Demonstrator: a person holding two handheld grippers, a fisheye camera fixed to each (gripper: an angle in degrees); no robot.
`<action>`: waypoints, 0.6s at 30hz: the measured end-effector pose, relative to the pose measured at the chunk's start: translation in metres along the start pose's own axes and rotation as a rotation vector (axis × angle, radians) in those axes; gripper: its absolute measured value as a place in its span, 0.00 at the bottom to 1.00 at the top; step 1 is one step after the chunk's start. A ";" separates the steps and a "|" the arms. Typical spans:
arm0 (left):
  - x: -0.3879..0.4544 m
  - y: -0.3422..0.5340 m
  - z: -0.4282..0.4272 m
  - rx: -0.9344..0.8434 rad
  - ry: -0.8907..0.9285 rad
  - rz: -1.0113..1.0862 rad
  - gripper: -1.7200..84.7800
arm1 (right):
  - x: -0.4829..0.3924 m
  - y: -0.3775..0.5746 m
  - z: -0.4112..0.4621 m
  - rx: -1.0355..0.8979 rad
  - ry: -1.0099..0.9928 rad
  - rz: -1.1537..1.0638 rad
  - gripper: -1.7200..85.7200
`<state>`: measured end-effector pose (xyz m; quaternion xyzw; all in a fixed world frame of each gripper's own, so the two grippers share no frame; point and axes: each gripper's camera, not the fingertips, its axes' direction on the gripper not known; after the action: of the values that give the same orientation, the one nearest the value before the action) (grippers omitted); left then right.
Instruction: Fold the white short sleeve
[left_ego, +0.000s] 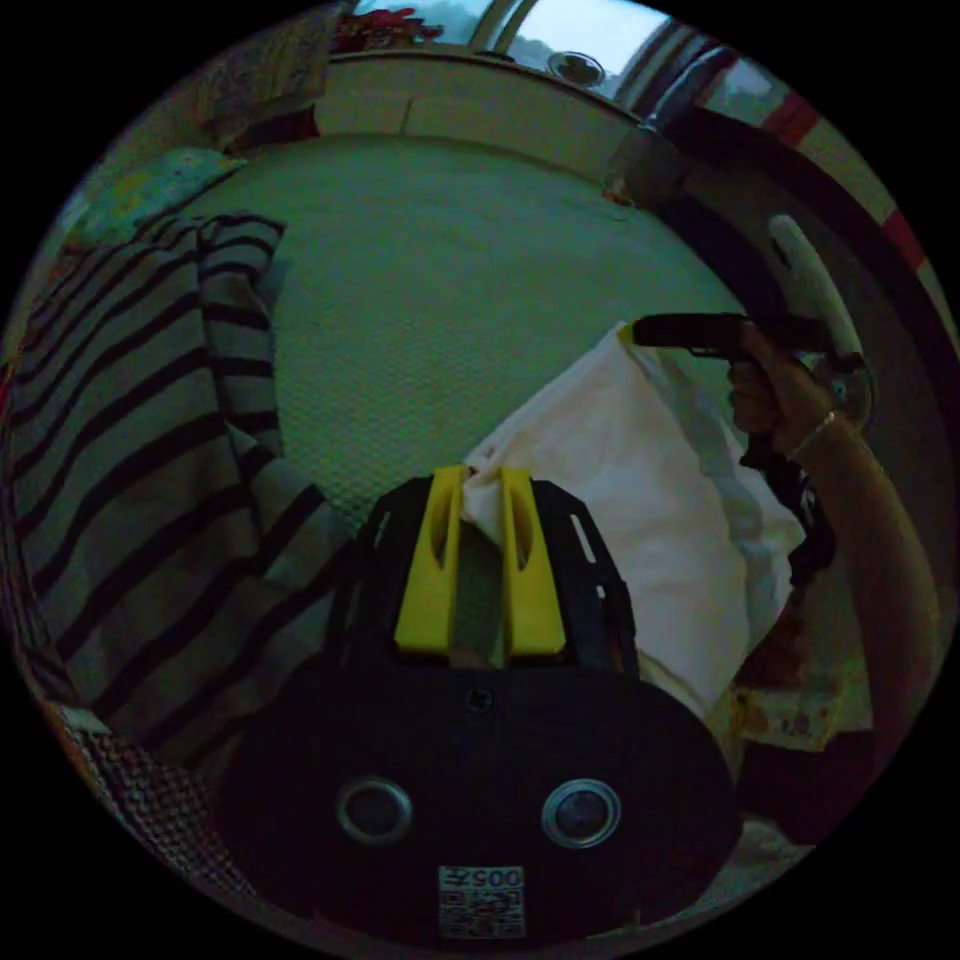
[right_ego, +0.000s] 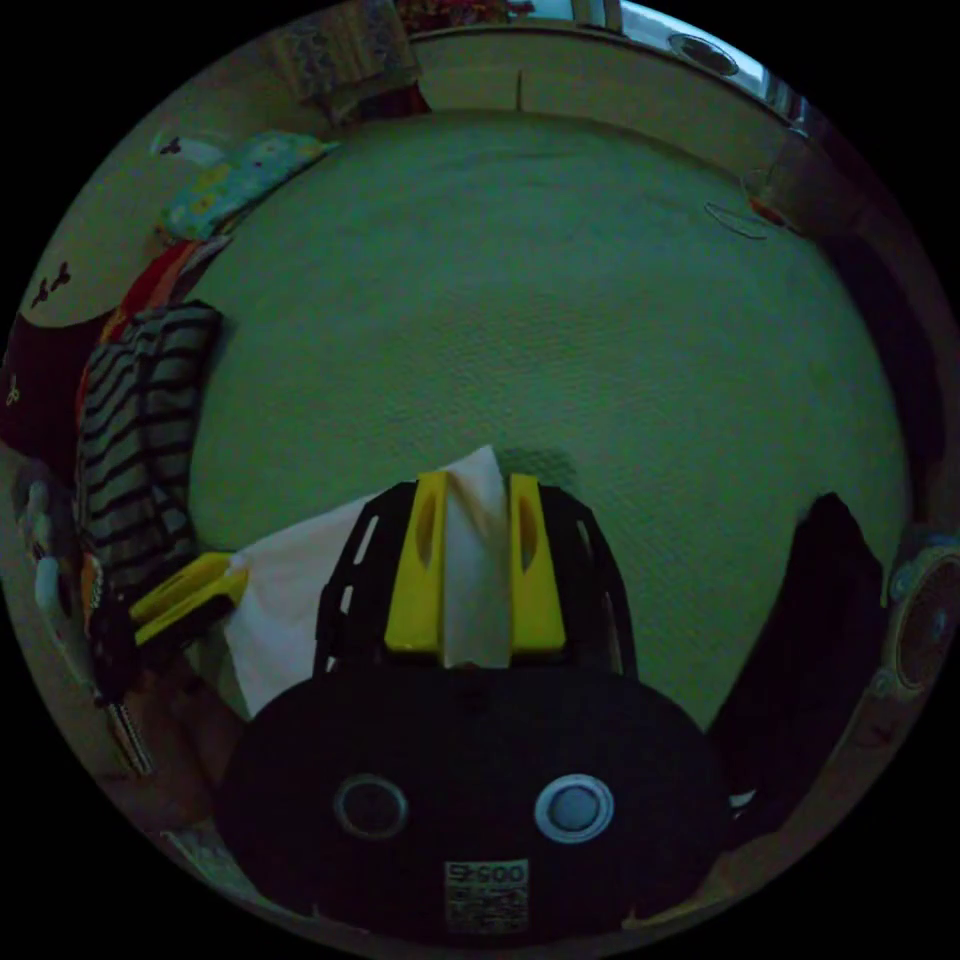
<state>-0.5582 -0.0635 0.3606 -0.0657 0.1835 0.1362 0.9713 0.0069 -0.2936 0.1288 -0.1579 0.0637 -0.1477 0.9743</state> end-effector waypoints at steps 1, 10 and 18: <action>-0.007 -0.004 0.006 -0.008 0.035 -0.006 0.10 | -0.007 0.003 -0.003 0.027 -0.009 -0.013 0.05; -0.048 -0.026 0.012 0.107 -0.002 -0.100 0.06 | -0.057 -0.030 -0.027 0.155 -0.069 -0.014 0.01; -0.062 -0.043 0.034 0.100 -0.120 -0.160 0.06 | -0.127 -0.034 -0.025 0.126 -0.085 0.020 0.02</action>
<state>-0.5894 -0.1129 0.4187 -0.0234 0.1259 0.0528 0.9904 -0.1272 -0.2924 0.1259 -0.1015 0.0146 -0.1347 0.9856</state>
